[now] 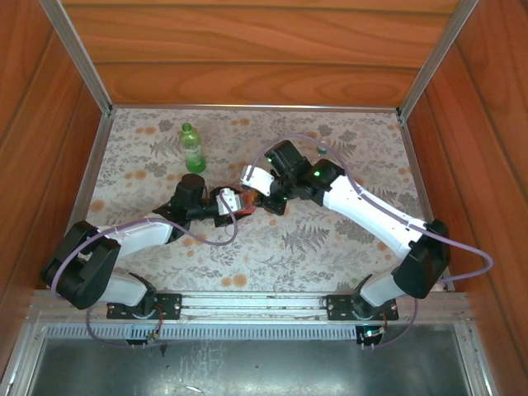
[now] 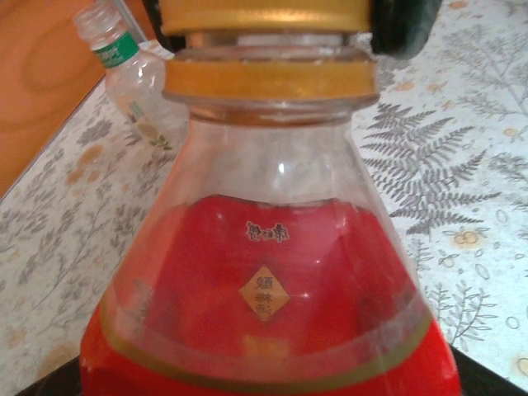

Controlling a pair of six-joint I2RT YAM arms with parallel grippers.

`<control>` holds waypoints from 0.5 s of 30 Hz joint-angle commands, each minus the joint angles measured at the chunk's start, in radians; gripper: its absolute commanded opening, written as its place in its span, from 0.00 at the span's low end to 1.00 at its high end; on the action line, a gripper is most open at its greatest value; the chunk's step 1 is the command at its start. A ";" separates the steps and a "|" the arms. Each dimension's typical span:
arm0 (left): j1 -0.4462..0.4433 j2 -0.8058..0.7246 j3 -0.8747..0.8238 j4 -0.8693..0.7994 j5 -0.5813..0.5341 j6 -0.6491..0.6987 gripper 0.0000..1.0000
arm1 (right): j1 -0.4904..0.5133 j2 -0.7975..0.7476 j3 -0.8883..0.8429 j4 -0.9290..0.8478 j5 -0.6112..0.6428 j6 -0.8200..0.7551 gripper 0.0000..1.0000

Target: Screw on the bottle caps

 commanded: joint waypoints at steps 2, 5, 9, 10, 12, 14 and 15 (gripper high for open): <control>-0.010 -0.012 0.051 0.067 -0.003 -0.010 0.58 | 0.011 0.085 0.068 -0.056 0.091 0.462 0.00; -0.009 -0.014 0.042 0.068 -0.037 0.012 0.58 | 0.010 0.100 0.062 -0.046 0.026 0.737 0.00; -0.010 -0.018 0.033 0.068 -0.052 0.029 0.58 | 0.011 0.125 0.080 -0.081 -0.050 0.913 0.03; -0.009 -0.018 0.033 0.068 -0.050 0.030 0.58 | 0.010 0.129 0.093 -0.107 -0.042 0.905 0.06; -0.009 -0.017 0.030 0.068 -0.046 0.031 0.58 | 0.009 0.115 0.100 -0.129 -0.001 0.843 0.16; -0.008 -0.015 0.027 0.068 -0.045 0.035 0.58 | 0.008 0.085 0.082 -0.108 0.009 0.727 0.34; -0.008 -0.014 0.024 0.067 -0.044 0.037 0.58 | 0.007 0.062 0.067 -0.090 0.004 0.650 0.42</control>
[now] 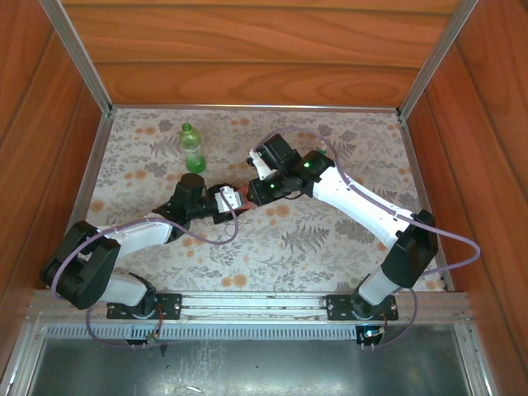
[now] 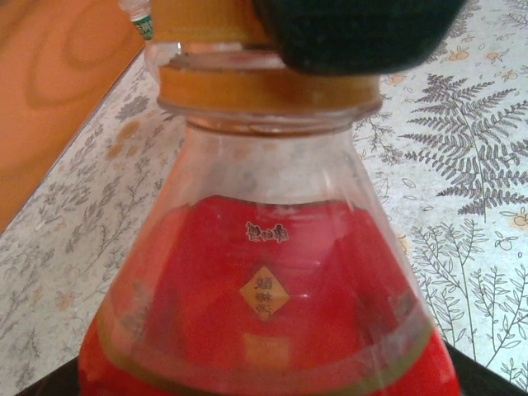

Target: Screw on the bottle caps

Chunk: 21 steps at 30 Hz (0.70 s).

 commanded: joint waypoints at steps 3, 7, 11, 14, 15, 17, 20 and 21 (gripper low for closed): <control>-0.014 -0.017 0.013 0.066 0.036 0.022 0.58 | 0.002 -0.103 -0.093 0.020 -0.004 -0.301 0.54; -0.014 -0.031 -0.004 0.066 0.042 0.037 0.58 | 0.000 -0.234 -0.211 0.092 -0.043 -0.680 0.61; -0.018 -0.041 -0.010 0.066 0.061 0.039 0.58 | -0.001 -0.322 -0.291 0.193 -0.087 -0.987 0.62; -0.021 -0.050 -0.015 0.066 0.071 0.040 0.58 | -0.001 -0.302 -0.248 0.154 -0.077 -1.139 0.62; -0.022 -0.050 -0.017 0.065 0.071 0.040 0.58 | -0.001 -0.288 -0.227 0.140 -0.062 -1.185 0.61; -0.021 -0.052 -0.018 0.065 0.072 0.044 0.58 | -0.001 -0.256 -0.194 0.119 -0.032 -1.247 0.60; -0.024 -0.057 -0.021 0.065 0.082 0.043 0.58 | -0.001 -0.205 -0.133 0.067 -0.019 -1.307 0.55; -0.023 -0.059 -0.024 0.066 0.085 0.044 0.58 | -0.001 -0.190 -0.113 0.054 -0.022 -1.317 0.53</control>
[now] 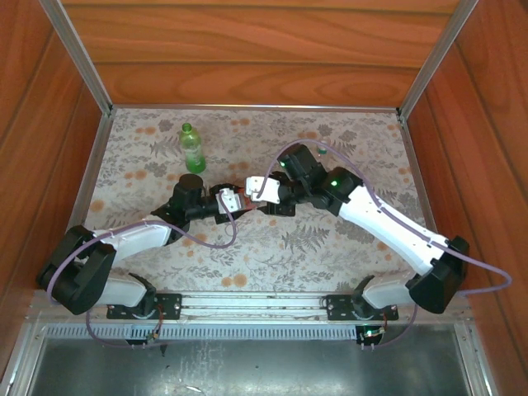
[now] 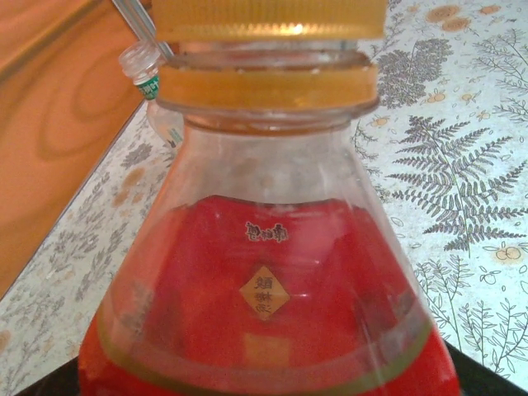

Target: Screw on the bottle caps

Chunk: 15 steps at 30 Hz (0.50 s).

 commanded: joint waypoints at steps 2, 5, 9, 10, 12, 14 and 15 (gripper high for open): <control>-0.007 -0.026 -0.013 0.015 0.041 0.021 0.58 | -0.002 0.054 0.076 -0.070 -0.003 -0.165 0.48; -0.007 -0.031 -0.015 0.015 0.035 0.023 0.58 | -0.002 0.083 0.098 -0.081 -0.025 -0.166 0.42; -0.007 -0.036 -0.016 0.014 0.035 0.023 0.58 | -0.002 0.102 0.105 -0.079 -0.022 -0.159 0.35; -0.008 -0.037 -0.018 0.014 0.036 0.023 0.58 | -0.002 0.103 0.104 -0.075 -0.021 -0.154 0.33; -0.007 -0.038 -0.018 0.014 0.031 0.026 0.58 | -0.003 0.103 0.100 -0.056 -0.006 -0.124 0.28; -0.007 -0.038 -0.018 0.013 0.024 0.028 0.58 | -0.003 0.098 0.092 -0.019 0.016 -0.036 0.17; -0.008 -0.039 -0.018 0.014 0.018 0.031 0.58 | -0.003 0.096 0.090 0.003 0.032 0.036 0.12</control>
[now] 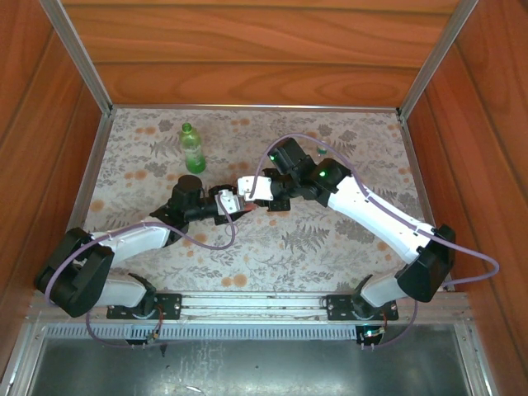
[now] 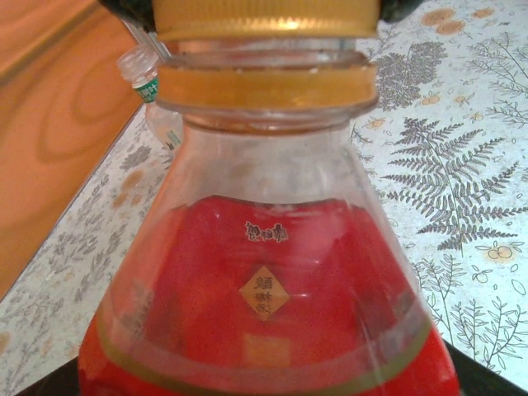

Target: Screw on the bottle caps

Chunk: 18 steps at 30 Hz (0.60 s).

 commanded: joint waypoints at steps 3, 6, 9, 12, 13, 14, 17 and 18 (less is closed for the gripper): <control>-0.006 -0.023 -0.003 0.014 -0.003 0.036 0.58 | -0.003 -0.001 -0.020 0.127 0.097 0.418 0.01; -0.007 -0.018 0.008 0.015 -0.015 0.039 0.58 | -0.003 -0.004 -0.054 0.203 0.183 0.887 0.00; -0.008 -0.008 0.023 0.015 -0.017 0.039 0.58 | -0.003 -0.011 -0.105 0.227 0.121 1.397 0.00; -0.007 0.005 0.035 0.015 -0.039 0.042 0.58 | -0.006 -0.018 -0.128 0.230 0.021 1.649 0.04; -0.010 0.007 0.038 0.014 -0.055 0.040 0.58 | -0.007 -0.023 -0.134 0.243 -0.013 1.635 0.09; -0.011 0.009 0.040 0.015 -0.063 0.041 0.58 | -0.007 -0.029 -0.139 0.246 -0.020 1.595 0.13; -0.014 0.003 0.036 0.015 -0.087 0.045 0.58 | -0.017 -0.060 -0.175 0.246 0.004 1.390 0.30; -0.014 -0.001 0.034 0.014 -0.100 0.046 0.58 | -0.022 -0.073 -0.190 0.248 0.006 1.305 0.37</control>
